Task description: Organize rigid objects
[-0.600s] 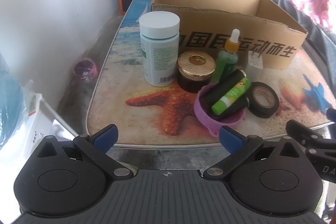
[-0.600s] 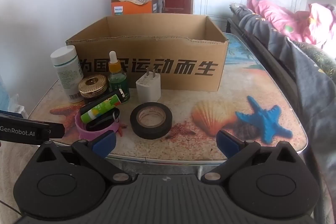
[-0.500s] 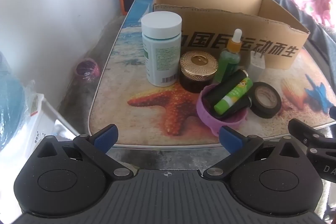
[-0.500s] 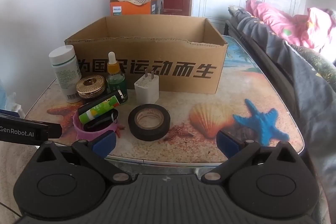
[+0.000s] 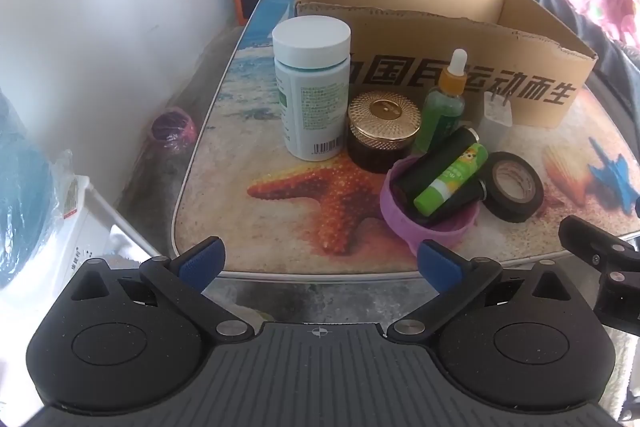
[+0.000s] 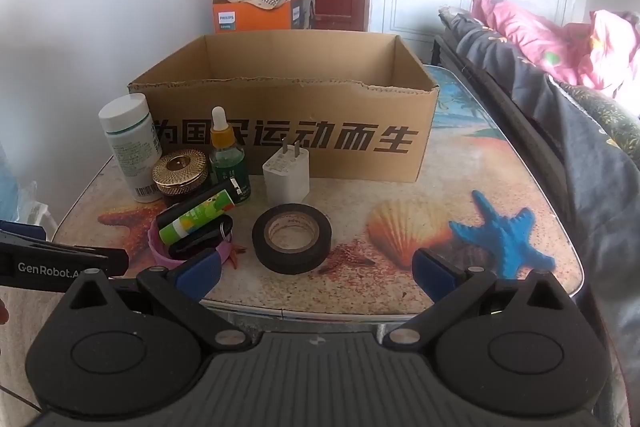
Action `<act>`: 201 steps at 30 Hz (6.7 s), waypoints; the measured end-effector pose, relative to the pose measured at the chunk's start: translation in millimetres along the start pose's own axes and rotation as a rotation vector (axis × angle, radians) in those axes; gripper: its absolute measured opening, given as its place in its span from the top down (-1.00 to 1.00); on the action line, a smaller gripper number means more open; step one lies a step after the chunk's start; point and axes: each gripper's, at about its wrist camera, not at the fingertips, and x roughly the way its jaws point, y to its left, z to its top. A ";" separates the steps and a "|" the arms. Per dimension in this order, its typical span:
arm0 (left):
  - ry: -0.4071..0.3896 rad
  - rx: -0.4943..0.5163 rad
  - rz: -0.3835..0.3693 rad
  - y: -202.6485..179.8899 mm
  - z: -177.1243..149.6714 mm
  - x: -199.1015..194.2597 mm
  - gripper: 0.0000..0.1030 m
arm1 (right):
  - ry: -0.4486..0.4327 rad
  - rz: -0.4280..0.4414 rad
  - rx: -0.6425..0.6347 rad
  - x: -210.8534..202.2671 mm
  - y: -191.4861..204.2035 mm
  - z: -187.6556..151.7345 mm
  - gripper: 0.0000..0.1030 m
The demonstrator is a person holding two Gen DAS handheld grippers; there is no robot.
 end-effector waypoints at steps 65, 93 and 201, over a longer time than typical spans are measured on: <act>0.028 0.016 0.030 -3.6 2.0 2.6 -0.99 | -0.021 0.056 0.031 -0.4 -0.5 3.4 -1.00; -0.203 0.108 -0.207 -26.7 11.2 -5.9 -0.88 | -0.109 0.318 0.235 24.7 -36.1 20.0 -0.78; 0.009 0.277 -0.055 -39.4 231.8 138.7 0.66 | 0.537 0.631 0.373 329.1 29.2 240.0 0.65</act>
